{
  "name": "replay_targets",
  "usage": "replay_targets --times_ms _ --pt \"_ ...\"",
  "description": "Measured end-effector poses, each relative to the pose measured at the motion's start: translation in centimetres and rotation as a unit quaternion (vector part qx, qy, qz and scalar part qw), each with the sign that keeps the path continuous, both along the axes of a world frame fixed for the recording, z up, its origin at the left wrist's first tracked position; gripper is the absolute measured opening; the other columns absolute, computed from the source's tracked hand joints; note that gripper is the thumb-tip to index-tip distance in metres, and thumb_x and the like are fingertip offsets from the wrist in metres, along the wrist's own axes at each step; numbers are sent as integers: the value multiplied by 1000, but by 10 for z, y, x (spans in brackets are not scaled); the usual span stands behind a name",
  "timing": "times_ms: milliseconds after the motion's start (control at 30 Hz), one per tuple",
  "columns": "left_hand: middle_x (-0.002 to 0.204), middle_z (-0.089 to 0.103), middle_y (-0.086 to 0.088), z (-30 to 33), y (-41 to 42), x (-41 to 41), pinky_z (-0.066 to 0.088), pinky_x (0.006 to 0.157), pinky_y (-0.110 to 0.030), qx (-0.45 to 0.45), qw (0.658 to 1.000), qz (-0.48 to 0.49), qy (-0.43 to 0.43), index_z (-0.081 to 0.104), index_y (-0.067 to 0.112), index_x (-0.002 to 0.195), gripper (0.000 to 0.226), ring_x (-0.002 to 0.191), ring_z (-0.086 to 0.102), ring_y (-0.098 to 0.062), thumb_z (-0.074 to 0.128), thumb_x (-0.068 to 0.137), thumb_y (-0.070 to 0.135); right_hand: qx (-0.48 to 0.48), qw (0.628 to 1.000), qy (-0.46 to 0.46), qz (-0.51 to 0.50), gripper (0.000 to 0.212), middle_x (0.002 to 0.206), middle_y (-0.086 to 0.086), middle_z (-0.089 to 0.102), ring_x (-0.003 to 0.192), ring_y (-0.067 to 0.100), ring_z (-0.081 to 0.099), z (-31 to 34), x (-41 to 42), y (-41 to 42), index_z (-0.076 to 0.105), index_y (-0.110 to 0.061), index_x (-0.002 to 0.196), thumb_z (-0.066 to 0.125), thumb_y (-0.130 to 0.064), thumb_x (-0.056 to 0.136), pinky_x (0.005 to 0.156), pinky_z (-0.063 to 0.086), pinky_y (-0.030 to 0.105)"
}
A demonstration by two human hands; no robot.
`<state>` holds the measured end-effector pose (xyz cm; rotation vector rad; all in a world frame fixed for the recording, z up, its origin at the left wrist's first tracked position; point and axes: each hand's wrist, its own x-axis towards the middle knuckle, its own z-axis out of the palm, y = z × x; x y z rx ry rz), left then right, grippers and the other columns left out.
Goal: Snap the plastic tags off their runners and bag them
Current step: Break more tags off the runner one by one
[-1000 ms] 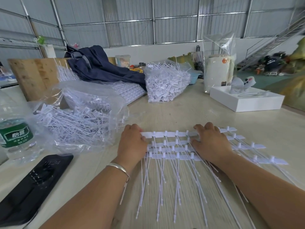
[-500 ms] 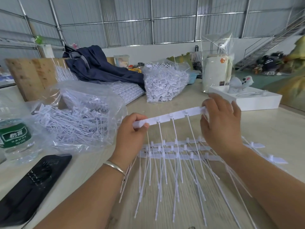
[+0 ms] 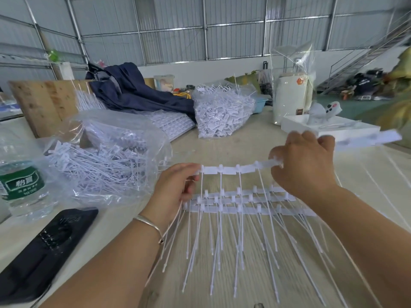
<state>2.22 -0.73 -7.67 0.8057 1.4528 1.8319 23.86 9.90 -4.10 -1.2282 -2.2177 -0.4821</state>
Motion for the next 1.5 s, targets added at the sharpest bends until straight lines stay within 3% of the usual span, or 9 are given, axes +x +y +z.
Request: replay_targets --times_ms 167,300,433,633,767,933,1100,1233,1500 --pt "58 64 -10 8 1 0 27 27 -13 -52 978 -47 -195 53 6 83 11 34 46 -6 53 95 6 -244 968 -51 -26 7 80 -5 56 77 16 47 -17 4 23 55 -23 73 55 -30 76 85 25 38" --pt "81 73 -19 14 -5 4 48 39 -14 -53 944 -168 -278 58 -5 91 6 53 69 -13 56 88 0 -234 970 -59 -31 2 79 -6 54 82 18 47 -22 4 29 53 -24 78 52 -25 76 82 24 36" --pt "134 59 -19 16 -12 6 57 88 -37 5 917 -344 -204 43 -5 135 50 120 61 -28 59 88 6 -200 979 48 3 22 64 -1 52 69 23 50 -26 7 34 50 -19 67 44 -6 84 69 26 31" --pt "143 52 -11 13 -16 1 42 107 -45 -39 899 -427 -87 47 18 143 57 131 50 -26 60 87 24 -226 968 105 -2 26 70 3 62 74 28 57 -24 9 40 70 -16 79 49 -3 86 74 40 32" --pt "116 69 -8 14 -12 4 58 75 -29 -30 949 -306 -65 68 14 121 47 98 68 -18 74 79 35 -231 971 60 -3 30 80 1 65 80 24 54 -16 8 37 69 -26 87 45 -7 91 84 28 34" --pt "69 60 -1 8 -7 2 44 45 -16 -24 989 -144 -6 74 12 81 24 55 54 -8 80 65 30 -265 962 65 26 25 81 3 68 84 24 57 -5 5 21 70 -19 84 47 -9 81 83 25 34" --pt "59 58 1 6 -8 3 39 40 -16 -79 987 -136 38 72 10 79 17 48 51 -6 81 64 14 -263 961 46 65 30 60 1 42 60 21 42 -3 1 3 38 -12 62 42 -24 89 73 31 35" --pt "59 58 2 2 -7 8 36 39 -16 -107 977 -173 60 68 10 78 8 48 48 -6 76 77 7 -225 966 2 124 45 60 -4 52 65 16 54 -9 -15 -18 46 -15 65 39 -48 95 79 35 34" --pt "61 50 -2 3 -7 5 31 36 -15 -88 983 -160 27 72 15 69 13 46 44 -7 74 78 5 -349 889 113 276 23 65 -4 43 62 13 41 -37 -27 -15 51 -13 85 46 -29 101 75 28 28"
